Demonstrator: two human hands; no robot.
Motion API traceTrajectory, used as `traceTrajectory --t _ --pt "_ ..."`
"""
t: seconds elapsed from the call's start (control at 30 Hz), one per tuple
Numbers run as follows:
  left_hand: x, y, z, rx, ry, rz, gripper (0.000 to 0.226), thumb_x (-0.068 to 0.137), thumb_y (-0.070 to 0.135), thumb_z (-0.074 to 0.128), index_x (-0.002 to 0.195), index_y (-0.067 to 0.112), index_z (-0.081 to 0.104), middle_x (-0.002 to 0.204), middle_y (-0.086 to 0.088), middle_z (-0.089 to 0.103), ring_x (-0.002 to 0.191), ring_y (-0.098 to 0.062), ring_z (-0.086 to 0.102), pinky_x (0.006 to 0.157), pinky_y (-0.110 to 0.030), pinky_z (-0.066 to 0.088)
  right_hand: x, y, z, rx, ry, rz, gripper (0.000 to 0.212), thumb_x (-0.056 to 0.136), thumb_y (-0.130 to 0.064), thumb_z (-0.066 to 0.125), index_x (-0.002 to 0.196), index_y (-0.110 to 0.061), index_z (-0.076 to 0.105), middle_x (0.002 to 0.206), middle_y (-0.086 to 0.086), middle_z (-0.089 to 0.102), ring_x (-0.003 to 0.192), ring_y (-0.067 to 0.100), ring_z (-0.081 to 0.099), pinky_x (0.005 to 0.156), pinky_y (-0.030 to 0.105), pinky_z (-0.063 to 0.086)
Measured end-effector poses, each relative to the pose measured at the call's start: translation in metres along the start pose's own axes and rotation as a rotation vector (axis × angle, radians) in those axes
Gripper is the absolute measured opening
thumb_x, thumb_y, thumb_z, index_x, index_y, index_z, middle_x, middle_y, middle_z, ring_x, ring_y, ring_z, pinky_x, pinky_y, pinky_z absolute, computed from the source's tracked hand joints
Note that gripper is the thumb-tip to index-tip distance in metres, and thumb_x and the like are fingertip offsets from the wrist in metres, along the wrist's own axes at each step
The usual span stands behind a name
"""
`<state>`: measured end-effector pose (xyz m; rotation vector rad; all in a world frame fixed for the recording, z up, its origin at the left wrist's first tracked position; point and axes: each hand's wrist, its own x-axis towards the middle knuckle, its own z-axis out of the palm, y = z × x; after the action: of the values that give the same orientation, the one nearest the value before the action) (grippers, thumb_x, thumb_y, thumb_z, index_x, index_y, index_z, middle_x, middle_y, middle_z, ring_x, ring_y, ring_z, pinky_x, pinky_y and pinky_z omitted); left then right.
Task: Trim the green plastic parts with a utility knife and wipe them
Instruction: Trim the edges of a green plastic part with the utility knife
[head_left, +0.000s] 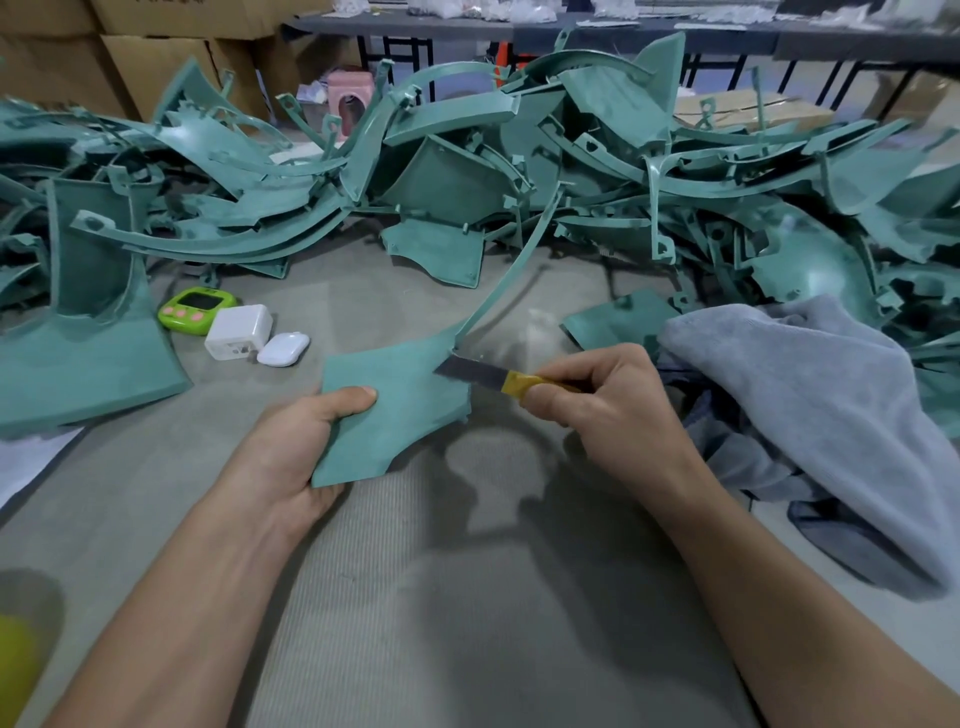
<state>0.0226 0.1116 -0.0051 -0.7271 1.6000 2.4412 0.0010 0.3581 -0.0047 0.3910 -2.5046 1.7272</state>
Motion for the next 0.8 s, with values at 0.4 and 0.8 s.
traceTrajectory --t 0.4,0.8 --pt "0.003 -0.001 0.003 -0.104 0.069 0.034 0.011 0.098 0.003 0.057 0.104 0.003 0.066 0.084 -0.010 0.079 0.062 -0.019 0.075 0.044 -0.026 0.055 -0.003 0.001 0.000 -0.020 0.228 0.001 0.017 0.082 -0.021 0.077 0.067 -0.028 0.078 0.050 -0.001 0.057 0.047 0.010 0.042 0.046 0.028 0.036" --pt "-0.005 0.001 0.017 -0.245 -0.071 0.007 0.018 0.106 0.019 0.043 0.091 0.015 0.053 0.050 0.002 0.049 0.030 -0.006 0.036 0.024 -0.016 0.023 -0.023 -0.012 0.043 -0.060 0.195 -0.127 0.006 0.090 -0.031 0.078 0.084 -0.031 0.078 0.056 -0.008 0.059 0.049 0.000 0.044 0.046 0.017 0.034"
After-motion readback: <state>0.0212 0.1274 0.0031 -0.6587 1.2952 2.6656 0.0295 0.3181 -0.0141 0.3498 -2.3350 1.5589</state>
